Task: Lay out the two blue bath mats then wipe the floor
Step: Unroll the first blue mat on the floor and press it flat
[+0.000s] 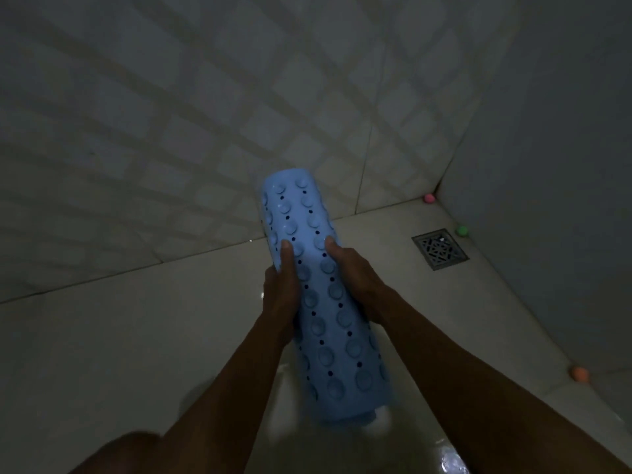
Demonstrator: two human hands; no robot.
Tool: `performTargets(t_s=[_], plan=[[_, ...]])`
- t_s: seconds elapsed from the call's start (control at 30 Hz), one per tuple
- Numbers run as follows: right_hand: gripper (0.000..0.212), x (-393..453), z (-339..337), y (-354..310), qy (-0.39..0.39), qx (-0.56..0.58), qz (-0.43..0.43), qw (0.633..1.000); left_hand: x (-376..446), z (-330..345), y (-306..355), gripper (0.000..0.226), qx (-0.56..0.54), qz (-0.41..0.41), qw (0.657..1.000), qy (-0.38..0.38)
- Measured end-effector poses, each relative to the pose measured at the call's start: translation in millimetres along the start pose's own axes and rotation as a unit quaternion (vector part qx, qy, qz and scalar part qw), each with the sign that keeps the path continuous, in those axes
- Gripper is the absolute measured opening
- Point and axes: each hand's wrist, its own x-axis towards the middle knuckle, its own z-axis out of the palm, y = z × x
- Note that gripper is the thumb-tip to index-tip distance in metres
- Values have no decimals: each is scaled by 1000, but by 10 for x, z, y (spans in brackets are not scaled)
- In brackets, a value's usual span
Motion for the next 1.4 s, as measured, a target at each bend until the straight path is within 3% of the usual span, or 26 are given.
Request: performTargets(t_s=[0.17, 0.23, 0.27, 0.37, 0.4, 0.43, 0.57, 0.7, 0.8, 0.93, 1.13, 1.27, 1.4], plan=[[62, 95, -181, 144, 61, -21, 13, 998, 179, 202, -157, 102, -10, -2, 1000, -17], [66, 180, -303, 274, 71, -24, 14, 997, 266, 335, -251, 66, -7, 18, 1000, -22], [74, 239, -360, 365, 80, -29, 21, 996, 329, 404, -313, 59, 2, 19, 1000, -22], [103, 361, -497, 628, 101, -26, 51, 993, 468, 564, -556, 97, 29, 1, 999, -29], [106, 410, -548, 702, 98, -27, 55, 993, 490, 605, -626, 100, 34, 3, 999, -24], [103, 433, -589, 739, 92, -30, 57, 994, 504, 644, -689, 99, 31, 0, 999, -15], [58, 546, -751, 868, 55, -15, 53, 997, 547, 813, -852, 108, 1, -10, 1000, 24], [71, 741, -778, 1096, 48, -30, 48, 997, 682, 895, -1061, 66, -10, 19, 998, 56], [96, 890, -761, 1324, 39, -30, 69, 996, 728, 900, -1224, 80, -3, 1, 998, 57], [92, 855, -685, 1423, 3, -30, 75, 997, 719, 827, -1302, 101, 38, -17, 996, 76], [60, 1019, -674, 1556, 14, -71, 49, 996, 877, 786, -1291, 83, 88, -1, 991, 99], [77, 1070, -543, 1676, 42, -174, 59, 982, 957, 698, -1402, 102, 153, -4, 981, 119], [73, 973, -396, 1618, 36, -212, 59, 975, 743, 616, -1337, 77, 184, 11, 972, 144]])
